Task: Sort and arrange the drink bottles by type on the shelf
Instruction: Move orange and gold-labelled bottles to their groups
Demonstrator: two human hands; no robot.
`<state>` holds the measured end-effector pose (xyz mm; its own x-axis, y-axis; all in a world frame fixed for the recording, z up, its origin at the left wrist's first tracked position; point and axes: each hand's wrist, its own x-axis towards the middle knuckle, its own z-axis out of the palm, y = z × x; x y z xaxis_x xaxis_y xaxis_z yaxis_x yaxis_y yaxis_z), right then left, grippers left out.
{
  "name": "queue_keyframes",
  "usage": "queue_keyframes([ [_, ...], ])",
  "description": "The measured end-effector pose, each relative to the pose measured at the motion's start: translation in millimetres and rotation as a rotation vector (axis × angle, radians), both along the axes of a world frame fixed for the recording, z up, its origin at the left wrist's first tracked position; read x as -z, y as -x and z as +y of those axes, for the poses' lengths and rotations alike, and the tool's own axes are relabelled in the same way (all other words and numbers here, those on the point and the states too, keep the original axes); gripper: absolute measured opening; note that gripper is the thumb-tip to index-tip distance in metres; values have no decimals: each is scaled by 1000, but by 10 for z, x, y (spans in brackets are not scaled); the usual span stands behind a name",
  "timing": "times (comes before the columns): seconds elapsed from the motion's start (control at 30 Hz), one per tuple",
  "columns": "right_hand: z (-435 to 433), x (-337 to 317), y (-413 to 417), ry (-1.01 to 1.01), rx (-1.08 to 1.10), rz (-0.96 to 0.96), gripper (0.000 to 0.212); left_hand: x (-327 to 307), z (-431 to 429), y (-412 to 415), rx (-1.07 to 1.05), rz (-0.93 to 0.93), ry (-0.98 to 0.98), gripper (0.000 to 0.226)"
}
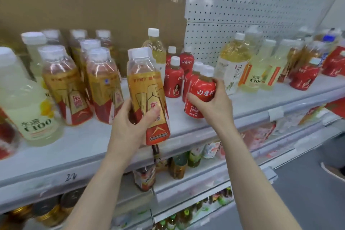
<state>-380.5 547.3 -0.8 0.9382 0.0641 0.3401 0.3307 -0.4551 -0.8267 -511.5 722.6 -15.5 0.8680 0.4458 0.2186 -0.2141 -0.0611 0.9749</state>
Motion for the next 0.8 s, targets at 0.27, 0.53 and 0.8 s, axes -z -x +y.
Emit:
queue_keyframes([
  [0.27,-9,154,-839,187,-189,-134,77,56,-438,-399,-189,7,15,56],
  [0.53,131,98,-1418,250,-336,-90,84,100,-848,-584,-389,63,-53,61],
  [0.8,166,-312,-939,90,-420,-300,67,50,-812,-430,-473,81,-106,44],
])
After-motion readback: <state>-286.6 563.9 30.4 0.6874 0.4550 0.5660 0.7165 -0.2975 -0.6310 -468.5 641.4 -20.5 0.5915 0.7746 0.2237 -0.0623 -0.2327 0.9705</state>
